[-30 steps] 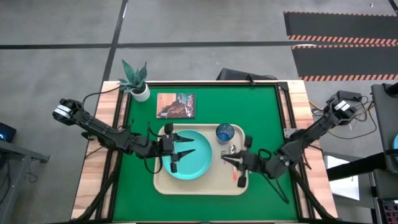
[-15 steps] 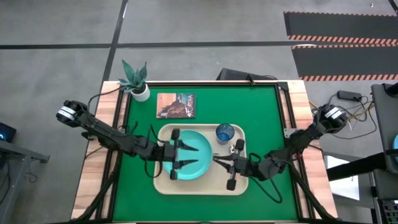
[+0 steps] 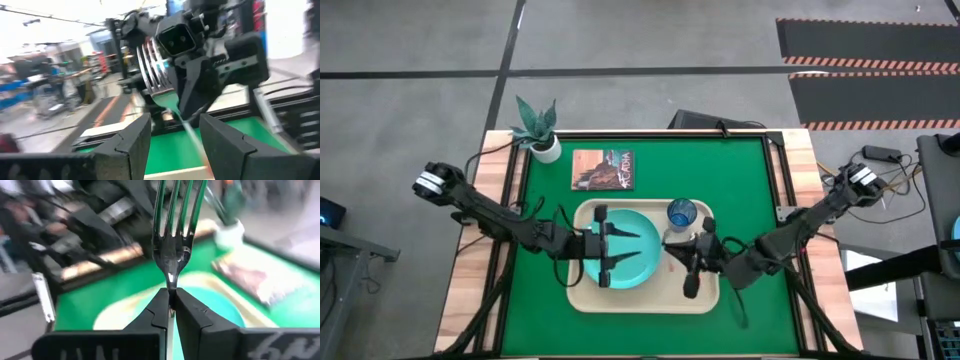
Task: Pick and place plate/cup/fork/spoon on tray
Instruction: Put the orange fork beside the blue plate on the serving tray, then adjust the tableware on the serving tray
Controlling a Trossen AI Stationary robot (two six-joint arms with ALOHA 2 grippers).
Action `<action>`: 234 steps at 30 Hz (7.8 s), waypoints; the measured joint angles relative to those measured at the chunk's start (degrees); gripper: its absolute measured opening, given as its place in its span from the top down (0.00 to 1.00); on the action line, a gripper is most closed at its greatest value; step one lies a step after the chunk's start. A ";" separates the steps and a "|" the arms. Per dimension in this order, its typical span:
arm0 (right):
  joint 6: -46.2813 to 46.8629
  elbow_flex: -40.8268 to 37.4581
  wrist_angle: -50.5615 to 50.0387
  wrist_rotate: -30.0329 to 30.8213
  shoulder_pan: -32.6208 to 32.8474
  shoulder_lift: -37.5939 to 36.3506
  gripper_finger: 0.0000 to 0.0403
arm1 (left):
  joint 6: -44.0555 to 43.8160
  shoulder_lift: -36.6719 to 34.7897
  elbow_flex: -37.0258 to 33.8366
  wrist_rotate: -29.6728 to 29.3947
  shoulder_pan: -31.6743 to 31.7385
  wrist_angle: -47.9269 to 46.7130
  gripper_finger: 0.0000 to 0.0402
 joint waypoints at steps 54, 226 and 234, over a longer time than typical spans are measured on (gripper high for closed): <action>71.31 49.47 -84.19 -49.83 -11.75 35.32 0.97 | -10.65 -19.86 -0.40 -6.79 -11.16 -30.78 0.61; 59.00 28.16 -68.18 -39.39 -9.62 26.09 0.58 | -6.79 -33.42 -8.74 -6.77 -18.67 -29.17 0.61; 55.67 28.09 -63.69 -24.32 -1.31 28.45 0.85 | -8.38 -32.87 -8.74 -6.79 -18.67 -28.86 0.61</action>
